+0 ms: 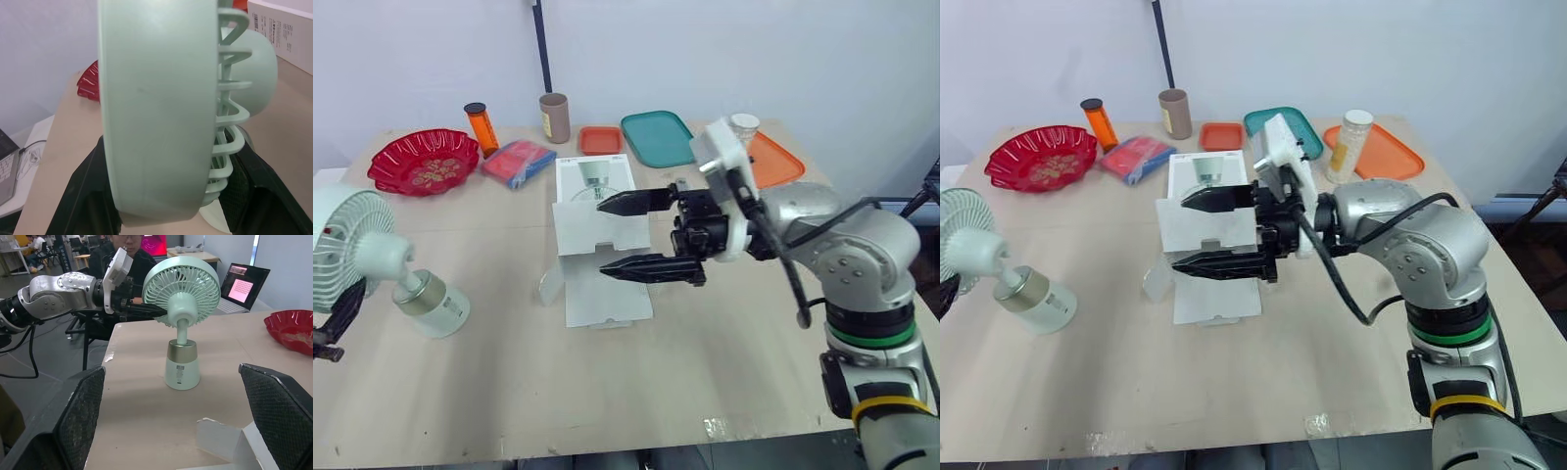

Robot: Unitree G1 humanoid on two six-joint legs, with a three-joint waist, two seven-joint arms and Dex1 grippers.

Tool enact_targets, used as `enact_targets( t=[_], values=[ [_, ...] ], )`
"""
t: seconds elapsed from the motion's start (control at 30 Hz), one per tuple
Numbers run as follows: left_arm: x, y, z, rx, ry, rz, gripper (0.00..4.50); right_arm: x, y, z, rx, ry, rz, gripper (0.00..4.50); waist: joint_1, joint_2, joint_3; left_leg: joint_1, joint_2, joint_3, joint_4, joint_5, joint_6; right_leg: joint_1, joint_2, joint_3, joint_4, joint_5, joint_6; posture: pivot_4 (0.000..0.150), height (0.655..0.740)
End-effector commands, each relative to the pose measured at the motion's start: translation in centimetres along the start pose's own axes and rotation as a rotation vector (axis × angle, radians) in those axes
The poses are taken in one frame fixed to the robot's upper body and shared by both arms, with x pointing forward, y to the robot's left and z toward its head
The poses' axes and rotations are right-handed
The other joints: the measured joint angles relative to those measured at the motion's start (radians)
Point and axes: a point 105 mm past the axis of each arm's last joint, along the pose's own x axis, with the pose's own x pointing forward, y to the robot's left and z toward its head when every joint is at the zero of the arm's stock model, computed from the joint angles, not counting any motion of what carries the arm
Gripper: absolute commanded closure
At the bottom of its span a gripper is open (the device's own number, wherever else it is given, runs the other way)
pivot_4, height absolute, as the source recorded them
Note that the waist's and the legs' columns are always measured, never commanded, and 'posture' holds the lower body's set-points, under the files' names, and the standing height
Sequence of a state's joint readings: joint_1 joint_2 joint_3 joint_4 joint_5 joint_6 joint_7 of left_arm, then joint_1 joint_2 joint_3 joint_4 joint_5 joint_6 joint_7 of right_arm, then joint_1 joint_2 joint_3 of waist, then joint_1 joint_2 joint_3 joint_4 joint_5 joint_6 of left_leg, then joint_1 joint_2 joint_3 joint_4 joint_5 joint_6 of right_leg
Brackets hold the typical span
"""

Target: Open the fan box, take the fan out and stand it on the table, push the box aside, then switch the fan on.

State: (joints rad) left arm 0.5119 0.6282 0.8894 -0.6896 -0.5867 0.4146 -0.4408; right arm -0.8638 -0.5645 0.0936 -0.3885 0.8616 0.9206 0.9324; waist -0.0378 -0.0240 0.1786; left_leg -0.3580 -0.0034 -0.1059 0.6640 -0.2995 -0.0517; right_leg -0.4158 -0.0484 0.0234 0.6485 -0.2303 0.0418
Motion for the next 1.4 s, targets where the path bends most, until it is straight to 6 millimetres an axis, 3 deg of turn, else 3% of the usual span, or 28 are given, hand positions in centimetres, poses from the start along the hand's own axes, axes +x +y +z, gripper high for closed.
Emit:
enact_targets(
  t=[0.03,0.3,0.47,0.77,1.3,1.4],
  values=[
    [0.6,-0.8,1.1,0.062,-0.046,-0.021,2.47,0.7,-0.2,0.7,-0.091,-0.009,-0.020,0.00,0.001,0.000,0.000,0.000,0.000,0.000,0.000,0.000,0.000,0.000,0.000,0.000,0.000,0.000,0.000,0.150,0.7400],
    [2.3,0.6,1.1,0.042,-0.072,0.038,2.47,1.4,-0.6,0.7,-0.129,-0.012,-0.024,0.00,0.011,0.001,-0.001,0.000,-0.001,-0.001,0.000,0.001,-0.001,0.001,-0.001,-0.001,0.000,0.001,0.000,0.150,0.7400],
    [3.2,0.1,0.9,-0.003,-0.077,0.044,2.47,1.8,-0.6,0.6,-0.138,-0.017,-0.021,0.00,0.011,0.000,-0.001,0.000,-0.001,-0.001,0.000,0.001,-0.002,0.000,-0.001,-0.001,0.000,0.001,0.000,0.150,0.7400],
    [3.7,-1.0,0.8,-0.015,-0.082,0.013,2.47,2.9,-1.4,0.7,-0.154,-0.026,-0.052,0.00,0.012,0.001,-0.001,0.000,-0.001,-0.001,0.000,0.001,-0.003,-0.001,-0.001,-0.001,0.000,0.002,-0.001,0.150,0.7400],
    [3.2,-0.9,-1.4,-0.113,-0.018,0.042,2.47,4.2,-2.5,1.0,-0.158,-0.061,-0.102,0.00,0.013,0.006,-0.004,0.000,-0.001,-0.001,0.000,0.001,-0.003,-0.001,-0.002,-0.001,0.000,0.002,-0.001,0.150,0.7400],
    [3.1,-0.8,-1.8,-0.148,0.001,0.047,1.20,4.4,-2.6,1.0,-0.158,-0.065,-0.102,0.00,0.012,0.007,-0.004,0.000,-0.001,-0.001,0.000,0.001,-0.003,-0.001,-0.002,-0.001,0.000,0.002,-0.001,0.150,0.7400]
  ],
)
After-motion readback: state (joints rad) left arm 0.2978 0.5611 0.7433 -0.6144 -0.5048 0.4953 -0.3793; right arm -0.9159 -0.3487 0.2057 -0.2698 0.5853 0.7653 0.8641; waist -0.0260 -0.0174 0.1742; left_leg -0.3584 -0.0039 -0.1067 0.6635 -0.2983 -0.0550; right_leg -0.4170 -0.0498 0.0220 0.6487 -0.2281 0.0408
